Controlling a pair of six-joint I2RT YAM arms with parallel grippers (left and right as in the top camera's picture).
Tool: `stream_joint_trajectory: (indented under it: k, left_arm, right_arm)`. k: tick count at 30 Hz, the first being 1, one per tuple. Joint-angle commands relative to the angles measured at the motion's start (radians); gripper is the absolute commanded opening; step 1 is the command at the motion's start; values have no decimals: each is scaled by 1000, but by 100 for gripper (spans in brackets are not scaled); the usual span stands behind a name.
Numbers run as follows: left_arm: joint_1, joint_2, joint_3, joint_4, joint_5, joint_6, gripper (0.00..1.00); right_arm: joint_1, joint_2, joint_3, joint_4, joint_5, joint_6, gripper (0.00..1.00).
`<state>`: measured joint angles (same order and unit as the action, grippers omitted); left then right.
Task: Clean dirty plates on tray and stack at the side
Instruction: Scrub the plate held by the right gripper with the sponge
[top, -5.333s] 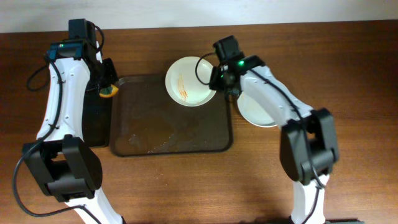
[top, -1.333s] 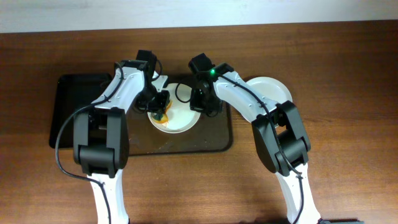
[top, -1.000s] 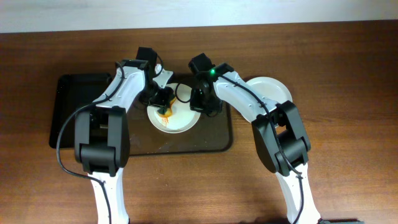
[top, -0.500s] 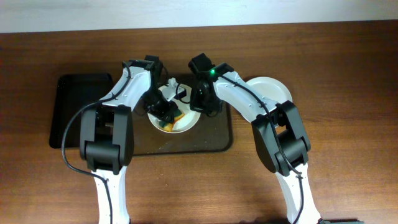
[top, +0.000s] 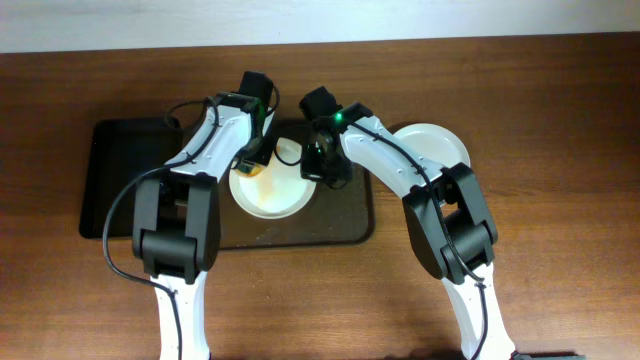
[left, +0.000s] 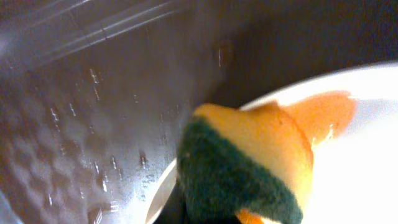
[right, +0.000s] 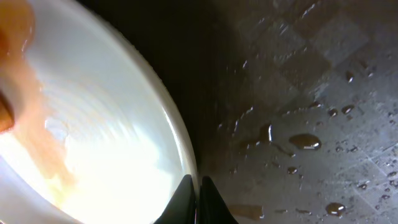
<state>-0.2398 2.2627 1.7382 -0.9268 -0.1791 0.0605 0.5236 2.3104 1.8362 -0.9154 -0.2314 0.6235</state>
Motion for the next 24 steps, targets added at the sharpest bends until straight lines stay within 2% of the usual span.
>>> stream_joint_trajectory:
  k: [1, 4, 10, 15, 16, 17, 19, 20, 23, 24]
  left_arm:
    - [35, 94, -56, -132, 116, 105, 1]
    - [38, 94, -56, -201, 223, 176, 0]
    - [86, 94, -56, -290, 633, 415, 1]
    - [110, 94, -56, -235, 669, 446, 1]
    - [113, 94, -56, -206, 661, 417, 1]
    - [119, 94, -56, -153, 619, 332, 1]
    - [128, 94, -56, -36, 410, 71, 1]
    - [130, 94, -56, -12, 326, -4, 1]
    - [130, 94, -56, -27, 22, -192, 1]
    - [129, 94, -56, -46, -10, -206, 1]
  right_arm:
    - [-9, 4, 2, -31, 2, -45, 4]
    - [-12, 4, 2, -38, -60, -71, 4]
    - [-22, 4, 2, -39, -114, -75, 4]
    - [-22, 4, 2, -38, -114, -74, 4]
    - [-22, 4, 2, -39, -114, -74, 4]
    - [-22, 4, 2, -39, -114, -74, 4]
    - [-22, 4, 2, -39, -114, -74, 4]
    - [-22, 4, 2, -39, -114, -74, 4]
    - [-22, 4, 2, -39, -113, -74, 4]
    - [-22, 4, 2, -38, -113, -74, 4]
